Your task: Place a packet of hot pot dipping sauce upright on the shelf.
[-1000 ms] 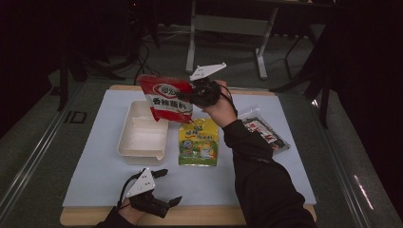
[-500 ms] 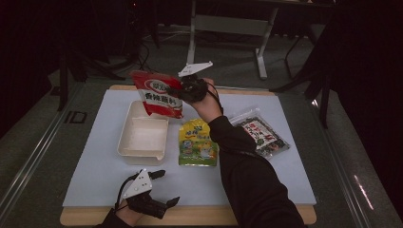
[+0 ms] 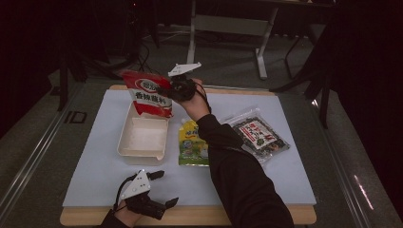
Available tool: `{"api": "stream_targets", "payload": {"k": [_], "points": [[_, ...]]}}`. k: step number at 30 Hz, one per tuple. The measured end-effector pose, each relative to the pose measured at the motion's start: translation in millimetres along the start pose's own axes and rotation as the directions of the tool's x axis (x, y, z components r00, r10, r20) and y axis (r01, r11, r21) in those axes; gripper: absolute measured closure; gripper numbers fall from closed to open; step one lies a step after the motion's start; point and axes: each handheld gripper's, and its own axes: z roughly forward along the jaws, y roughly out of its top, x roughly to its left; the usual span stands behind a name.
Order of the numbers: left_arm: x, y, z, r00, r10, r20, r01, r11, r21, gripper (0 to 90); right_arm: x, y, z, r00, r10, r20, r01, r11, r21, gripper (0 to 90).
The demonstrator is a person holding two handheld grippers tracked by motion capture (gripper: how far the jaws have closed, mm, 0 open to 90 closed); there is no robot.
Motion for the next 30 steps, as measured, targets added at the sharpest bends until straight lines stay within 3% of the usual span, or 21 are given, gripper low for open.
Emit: {"api": "stream_targets", "payload": {"k": [11,27,30], "points": [[-0.2,-0.4,-1.2,1.0000,0.004,-0.001,-0.004,1.0000,0.000,1.9,-0.6,-14.4,26.3,0.9999,0.011,0.000,-0.011,0.999,0.033,90.0],[-0.4,-0.8,0.4,1.0000,0.003,0.008,-0.004,1.0000,0.007,1.9,2.9,-17.2,29.6,0.9995,0.031,-0.001,-0.031,0.999,0.033,89.9],[0.0,-1.0,0.9,1.0000,0.003,0.009,-0.003,0.9999,0.010,1.9,0.4,-19.9,30.9,0.9978,0.066,-0.002,-0.066,0.998,0.020,89.8]]}}
